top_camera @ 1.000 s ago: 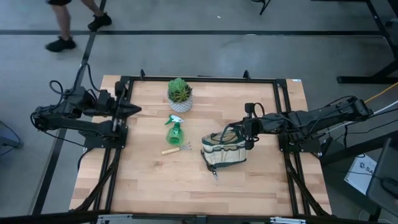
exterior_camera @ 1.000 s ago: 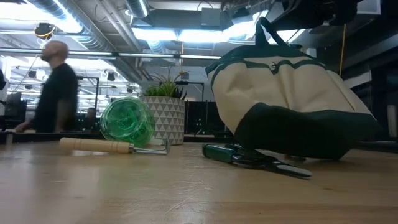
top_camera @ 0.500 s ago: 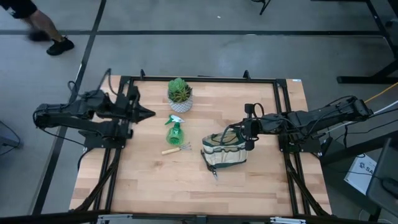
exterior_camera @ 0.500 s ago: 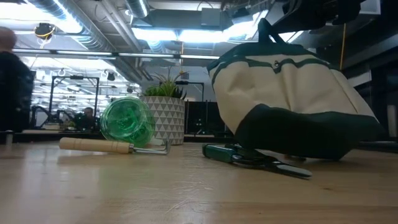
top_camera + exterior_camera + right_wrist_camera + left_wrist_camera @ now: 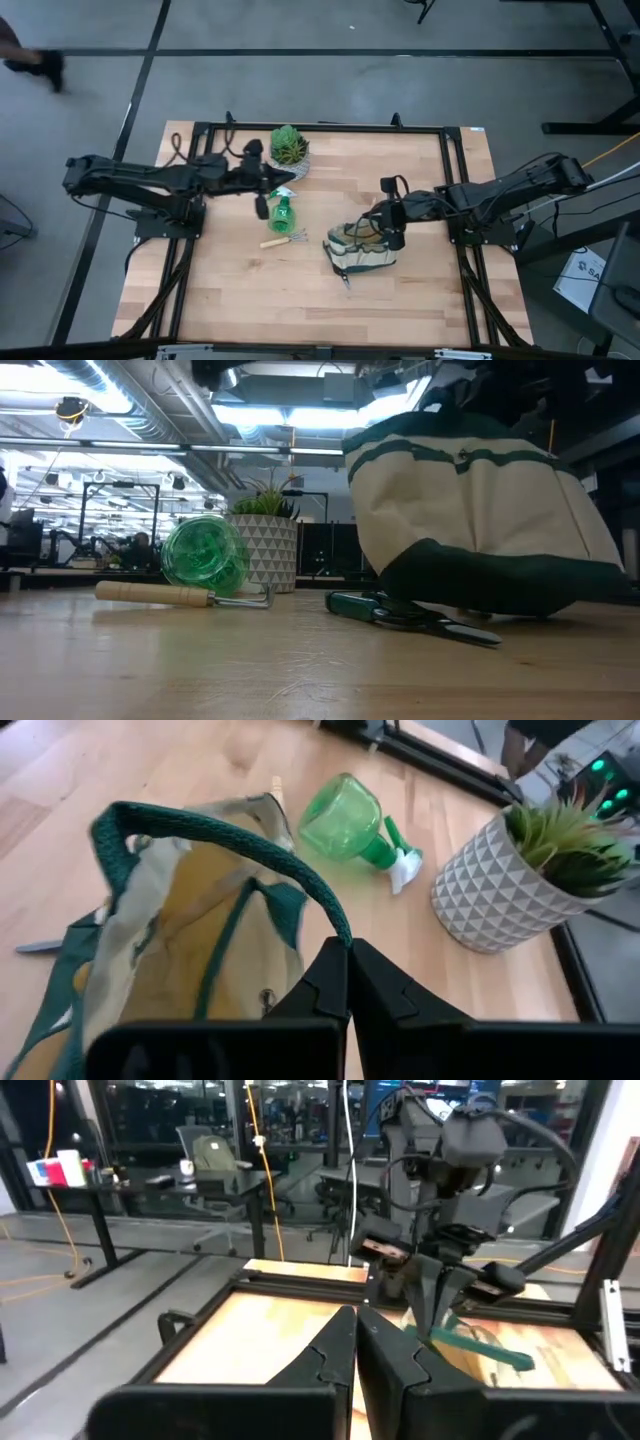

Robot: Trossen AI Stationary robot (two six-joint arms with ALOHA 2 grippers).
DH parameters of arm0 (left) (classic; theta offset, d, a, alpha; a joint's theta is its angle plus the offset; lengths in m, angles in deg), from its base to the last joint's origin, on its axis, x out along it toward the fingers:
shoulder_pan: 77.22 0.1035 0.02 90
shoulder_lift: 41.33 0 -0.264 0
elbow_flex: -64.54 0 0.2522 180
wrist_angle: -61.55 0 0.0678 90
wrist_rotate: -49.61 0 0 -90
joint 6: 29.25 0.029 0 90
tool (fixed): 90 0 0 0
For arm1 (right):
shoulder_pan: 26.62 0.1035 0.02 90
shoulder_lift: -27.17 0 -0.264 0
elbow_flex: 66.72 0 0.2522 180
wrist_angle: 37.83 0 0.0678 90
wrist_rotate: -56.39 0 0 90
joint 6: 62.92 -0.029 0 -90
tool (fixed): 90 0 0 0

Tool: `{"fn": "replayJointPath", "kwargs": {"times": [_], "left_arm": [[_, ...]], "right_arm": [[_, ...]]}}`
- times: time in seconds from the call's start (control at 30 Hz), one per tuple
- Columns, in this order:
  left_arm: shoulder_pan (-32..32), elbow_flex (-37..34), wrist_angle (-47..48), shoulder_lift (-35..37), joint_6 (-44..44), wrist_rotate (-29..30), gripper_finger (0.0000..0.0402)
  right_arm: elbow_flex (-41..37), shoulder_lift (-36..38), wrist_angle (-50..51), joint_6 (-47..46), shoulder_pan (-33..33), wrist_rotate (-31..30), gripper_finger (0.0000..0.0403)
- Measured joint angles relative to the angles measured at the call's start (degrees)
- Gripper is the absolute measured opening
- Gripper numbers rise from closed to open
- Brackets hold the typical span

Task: Pick & Place Garden tools in Gardening bag
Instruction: Prepare the white gardening bag

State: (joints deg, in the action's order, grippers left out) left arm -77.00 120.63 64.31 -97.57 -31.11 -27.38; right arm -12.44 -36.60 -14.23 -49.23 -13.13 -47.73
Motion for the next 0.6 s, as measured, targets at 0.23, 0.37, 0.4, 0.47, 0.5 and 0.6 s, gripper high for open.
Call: {"fn": "replayJointPath", "kwargs": {"times": [0.23, 0.37, 0.4, 0.47, 0.5, 0.6], "left_arm": [[0.86, 0.0, -6.84, -9.24, 0.46, -2.18, 0.0006], [2.84, 1.48, -8.41, -14.51, -1.54, -8.61, 0.0007], [3.33, 2.37, -8.49, -15.87, -2.17, -10.68, 0.0008], [4.07, 4.34, -8.58, -18.68, -2.78, -14.81, 0.0008], [4.28, 5.44, -8.43, -20.24, -2.82, -16.84, 0.0008], [4.46, 9.51, -5.47, -24.63, -1.46, -21.24, 0.0008]], "right_arm": [[0.0, 0.1, -2.27, 0.81, 2.86, -0.03, 0.0003], [0.0, 0.1, -3.59, 1.97, 4.33, -0.2, 0.0003], [0.0, 0.1, -4.14, 2.01, 4.64, -0.23, 0.0003], [0.0, 0.1, -5.05, 2.11, 5.16, -0.23, 0.0003], [0.0, 0.1, -5.44, 2.17, 5.46, -0.25, 0.0003], [0.0, 0.12, -6.3, 2.17, 6.28, -0.25, 0.0003]]}}
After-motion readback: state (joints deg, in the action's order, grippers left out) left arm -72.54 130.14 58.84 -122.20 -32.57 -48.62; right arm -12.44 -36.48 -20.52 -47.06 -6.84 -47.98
